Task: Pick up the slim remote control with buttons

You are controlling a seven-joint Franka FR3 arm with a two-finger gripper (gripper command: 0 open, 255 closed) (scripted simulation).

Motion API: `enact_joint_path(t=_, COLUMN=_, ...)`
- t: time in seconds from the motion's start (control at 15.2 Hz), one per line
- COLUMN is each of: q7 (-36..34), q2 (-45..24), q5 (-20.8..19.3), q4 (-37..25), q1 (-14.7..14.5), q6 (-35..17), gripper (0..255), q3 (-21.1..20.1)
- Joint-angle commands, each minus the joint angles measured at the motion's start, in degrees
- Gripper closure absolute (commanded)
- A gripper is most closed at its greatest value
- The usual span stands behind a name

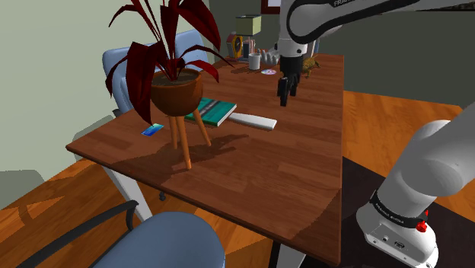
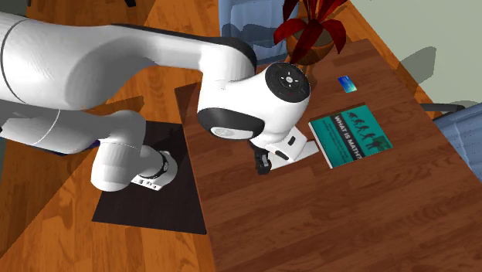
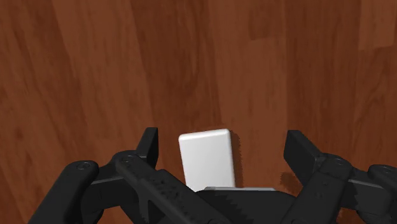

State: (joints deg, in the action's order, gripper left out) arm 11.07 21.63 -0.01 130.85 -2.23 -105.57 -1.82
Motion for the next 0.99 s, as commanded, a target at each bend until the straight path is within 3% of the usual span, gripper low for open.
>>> enact_joint_path(t=0.0, q7=0.71, q2=-3.32, q5=0.01, q4=-1.21, q1=-0.40, q6=-2.67, gripper=0, q3=-0.26)
enact_joint_path(t=0.73, q7=4.09, q2=-25.56, q5=-0.93, q4=-14.44, q1=-2.18, q6=-14.33, gripper=0, q3=-1.90)
enact_joint_path(t=0.92, q7=4.16, q2=-27.14, q5=-1.07, q4=-14.36, q1=-2.28, q6=-16.10, gripper=0, q3=-1.96)
